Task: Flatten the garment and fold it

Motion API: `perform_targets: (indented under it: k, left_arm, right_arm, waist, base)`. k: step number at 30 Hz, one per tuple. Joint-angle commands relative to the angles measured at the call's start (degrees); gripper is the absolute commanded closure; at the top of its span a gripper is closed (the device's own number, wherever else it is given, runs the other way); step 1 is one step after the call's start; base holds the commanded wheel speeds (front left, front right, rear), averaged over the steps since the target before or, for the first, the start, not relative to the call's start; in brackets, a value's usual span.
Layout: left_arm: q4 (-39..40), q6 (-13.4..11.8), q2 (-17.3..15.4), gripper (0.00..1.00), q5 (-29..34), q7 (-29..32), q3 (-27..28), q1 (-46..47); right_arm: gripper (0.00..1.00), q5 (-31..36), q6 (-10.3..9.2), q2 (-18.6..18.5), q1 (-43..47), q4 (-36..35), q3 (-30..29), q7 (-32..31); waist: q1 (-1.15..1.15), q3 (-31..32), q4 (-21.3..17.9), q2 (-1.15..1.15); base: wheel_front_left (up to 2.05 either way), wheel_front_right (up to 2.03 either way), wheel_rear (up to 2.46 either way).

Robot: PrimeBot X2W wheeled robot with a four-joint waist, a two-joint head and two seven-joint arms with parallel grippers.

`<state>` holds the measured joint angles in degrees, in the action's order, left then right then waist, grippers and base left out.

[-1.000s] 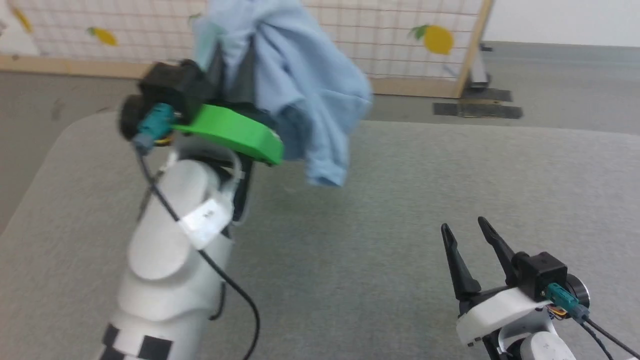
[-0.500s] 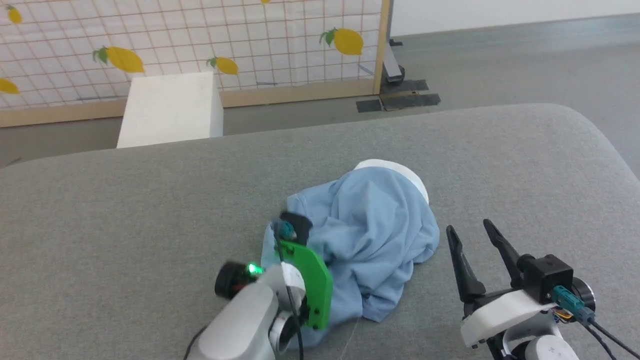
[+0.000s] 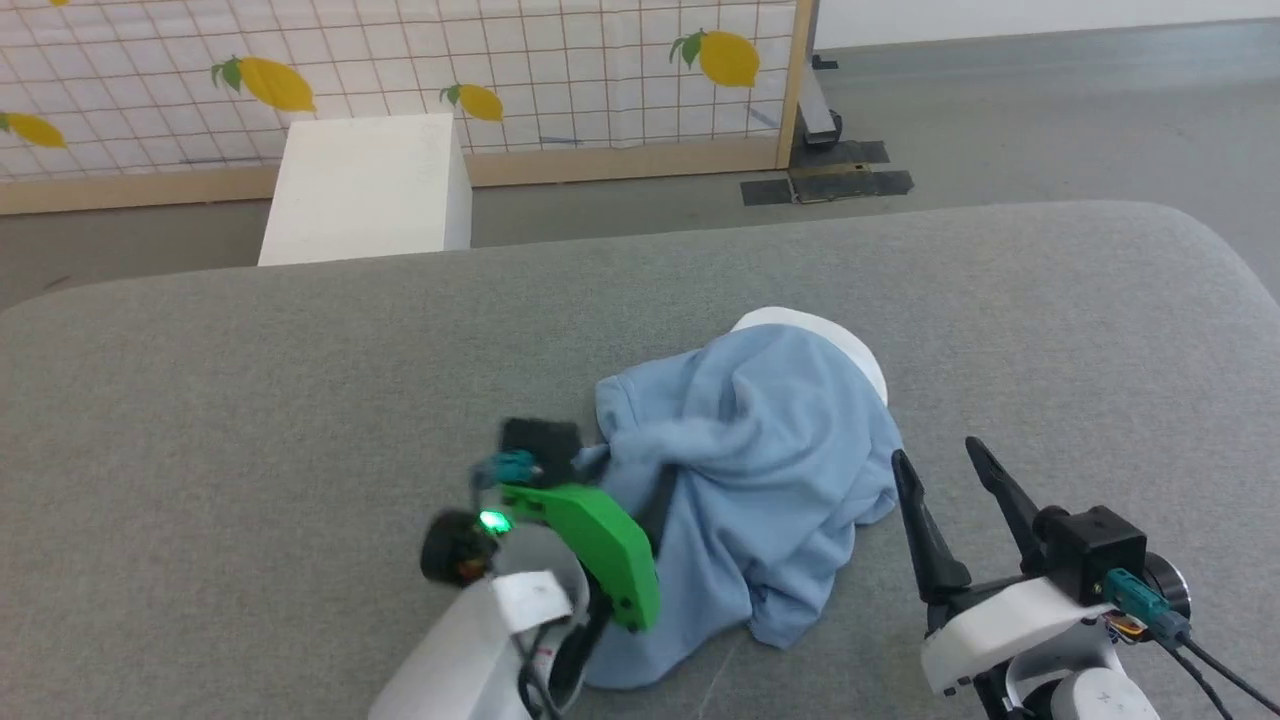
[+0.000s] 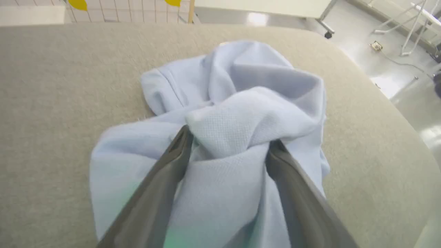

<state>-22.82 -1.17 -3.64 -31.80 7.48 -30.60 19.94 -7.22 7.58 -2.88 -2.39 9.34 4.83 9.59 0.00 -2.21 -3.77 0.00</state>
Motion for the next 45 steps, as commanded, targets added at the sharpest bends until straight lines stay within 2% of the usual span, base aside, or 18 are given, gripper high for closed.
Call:
perform_targets:
  k: [1,4,6,10,13,21,27,31,33,34,35,36,38,39,41,45]
  left_arm:
    - [2.1,-0.9,-0.7,0.0,1.2,-4.5,1.4,-0.7]
    - [6.0,-3.1,-1.8,0.0,3.2,-13.0,3.9,-1.8]
    - [7.4,-4.4,-2.6,0.0,4.4,-16.1,4.9,-2.1]
    - [7.8,-6.7,-3.4,0.0,5.4,-16.8,6.1,-1.7]
    - [6.1,-6.9,-3.5,0.0,5.4,-14.8,6.0,0.8]
    - [-9.7,-7.7,-2.1,0.0,4.7,-5.5,5.6,13.0]
    - [-22.1,-8.0,-1.5,0.0,3.1,9.2,3.9,18.4]
    - [-26.1,-7.4,-1.4,0.0,2.4,17.0,2.7,19.5]
    - [-26.9,-6.1,-1.4,0.0,1.7,20.1,2.2,19.5]
    - [-27.1,-5.2,-1.4,0.23,1.6,21.3,1.6,19.4]
    - [-26.8,-4.4,-1.6,0.85,1.8,21.3,1.1,19.4]
    - [-26.0,-4.2,-1.8,1.0,2.0,19.4,1.2,19.5]
    - [-23.9,-5.1,-2.1,1.0,2.4,12.9,2.3,19.6]
    - [-21.8,-6.4,-2.4,1.0,2.8,5.1,3.8,19.2]
    - [-20.0,-7.5,-2.7,1.0,3.0,-1.9,5.3,18.2]
    - [-16.7,-8.7,-4.1,1.0,2.2,-10.0,8.0,14.6]
  right_arm:
    - [0.0,0.0,-0.09,0.0,-0.8,-0.4,-0.1,0.3]
    - [0.0,0.2,-0.09,0.0,-0.8,-0.8,0.0,0.4]
    - [0.0,0.2,-0.09,0.0,-0.9,-1.1,0.1,0.5]
    - [0.0,0.0,-0.09,0.0,-1.3,-1.4,0.6,0.7]
    - [0.0,-0.3,-0.09,0.0,-1.6,-1.4,0.5,1.0]
    - [0.0,-1.1,-0.09,0.0,-3.2,-0.3,2.0,1.9]
    - [0.0,-1.6,-0.09,0.0,-4.1,1.3,2.6,2.8]
    - [0.0,-1.5,-0.09,0.0,-3.9,2.0,2.5,3.1]
    - [0.0,-1.5,-0.09,0.0,-3.8,2.2,2.3,3.2]
    - [0.0,-1.4,-0.09,0.0,-3.7,2.3,2.2,3.2]
    - [0.0,-1.3,-0.09,0.0,-3.6,2.3,2.1,3.2]
    - [0.0,-1.3,-0.09,0.0,-3.6,2.3,2.1,3.2]
    - [0.0,-1.1,-0.09,0.0,-3.6,2.2,2.0,3.2]
    - [0.0,-0.9,-0.09,0.0,-3.6,2.1,2.1,3.1]
    - [0.0,-0.7,-0.09,0.0,-3.4,2.1,1.9,3.0]
    - [0.0,-0.4,-0.09,0.0,-2.9,1.7,1.4,2.7]
  waist:
    - [0.0,0.1,0.5,0.0]
    - [0.0,0.2,0.6,0.0]
    - [0.0,-0.1,0.2,0.0]
    - [0.0,-1.2,-1.5,0.0]
    - [0.0,-2.3,-2.8,0.0]
    - [0.0,-5.5,-7.5,0.0]
    - [0.0,-6.1,-10.5,0.0]
    - [0.0,-5.8,-11.1,0.0]
    - [0.0,-5.6,-11.0,0.0]
    - [0.0,-5.3,-10.8,0.0]
    - [0.0,-5.2,-10.6,0.0]
    - [0.0,-5.1,-10.3,0.0]
    - [0.0,-4.8,-9.5,0.0]
    - [0.0,-4.2,-8.5,0.0]
    - [0.0,-3.5,-7.4,0.0]
    - [0.0,-2.3,-4.9,0.0]
  base:
    - [0.0,0.0,0.0]
    - [0.0,0.0,0.0]
    - [0.0,0.0,0.0]
    - [0.0,0.0,0.0]
    - [0.0,0.0,0.0]
    - [0.0,0.0,0.0]
    - [0.0,0.0,0.0]
    - [0.0,0.0,0.0]
    - [0.0,0.0,0.0]
    - [0.0,0.0,0.0]
    - [0.0,0.0,0.0]
    - [0.0,0.0,0.0]
    - [0.0,0.0,0.0]
    - [0.0,0.0,0.0]
    - [0.0,0.0,0.0]
    - [0.0,0.0,0.0]
